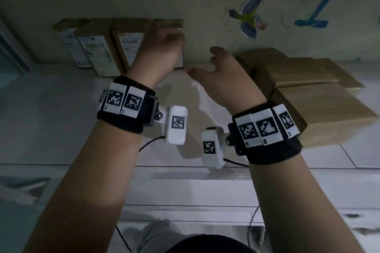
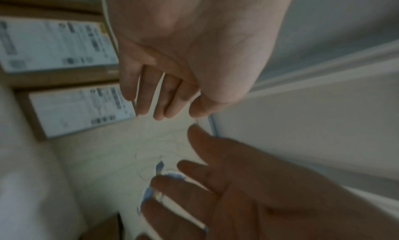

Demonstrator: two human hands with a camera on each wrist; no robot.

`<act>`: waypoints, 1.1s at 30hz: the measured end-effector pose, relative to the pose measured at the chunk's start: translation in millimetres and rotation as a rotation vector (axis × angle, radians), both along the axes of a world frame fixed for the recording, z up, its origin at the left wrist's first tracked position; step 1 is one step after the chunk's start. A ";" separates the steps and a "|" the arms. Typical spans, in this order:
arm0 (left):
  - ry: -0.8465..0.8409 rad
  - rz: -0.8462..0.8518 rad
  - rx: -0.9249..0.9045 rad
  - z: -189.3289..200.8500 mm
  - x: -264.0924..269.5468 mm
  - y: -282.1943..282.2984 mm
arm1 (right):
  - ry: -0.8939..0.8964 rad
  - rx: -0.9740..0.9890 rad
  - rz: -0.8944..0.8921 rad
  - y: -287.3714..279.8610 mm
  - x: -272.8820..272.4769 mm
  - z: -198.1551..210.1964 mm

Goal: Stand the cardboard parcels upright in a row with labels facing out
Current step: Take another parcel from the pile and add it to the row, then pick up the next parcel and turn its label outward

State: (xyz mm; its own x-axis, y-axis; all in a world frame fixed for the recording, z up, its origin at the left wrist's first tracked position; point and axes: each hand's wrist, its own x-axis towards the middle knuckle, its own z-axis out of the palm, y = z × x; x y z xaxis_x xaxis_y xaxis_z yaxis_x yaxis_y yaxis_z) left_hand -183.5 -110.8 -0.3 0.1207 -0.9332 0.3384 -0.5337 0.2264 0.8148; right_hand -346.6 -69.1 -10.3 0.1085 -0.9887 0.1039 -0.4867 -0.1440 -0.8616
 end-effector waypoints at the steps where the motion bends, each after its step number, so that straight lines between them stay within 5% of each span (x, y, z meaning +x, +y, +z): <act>1: 0.038 -0.031 0.021 -7.0 -8.3 4.1 | 0.007 -0.021 -0.002 6.5 -5.7 0.7; 8: 0.350 -0.318 0.192 -39.4 -80.5 41.2 | 0.039 -0.088 -0.057 35.3 -59.6 -7.3; 17: 0.347 -0.424 0.424 -51.1 -146.0 65.5 | 0.047 -0.183 -0.314 70.1 -127.5 -5.0; 27: 0.106 -0.440 0.501 -65.5 -170.4 74.3 | 0.100 0.020 -0.764 73.4 -176.3 -22.3; 33: -0.135 -0.514 0.462 -59.4 -159.3 80.3 | 0.168 0.097 -0.579 76.2 -169.8 -29.2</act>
State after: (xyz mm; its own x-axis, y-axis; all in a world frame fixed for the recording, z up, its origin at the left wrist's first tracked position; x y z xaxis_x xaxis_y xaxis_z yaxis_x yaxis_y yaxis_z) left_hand -342.8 -30.5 -59.7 -0.3891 -0.9126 -0.1259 -0.5556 0.1234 0.8222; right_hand -516.4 7.1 -39.4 -0.4425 -0.8960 0.0385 -0.5928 0.2600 -0.7623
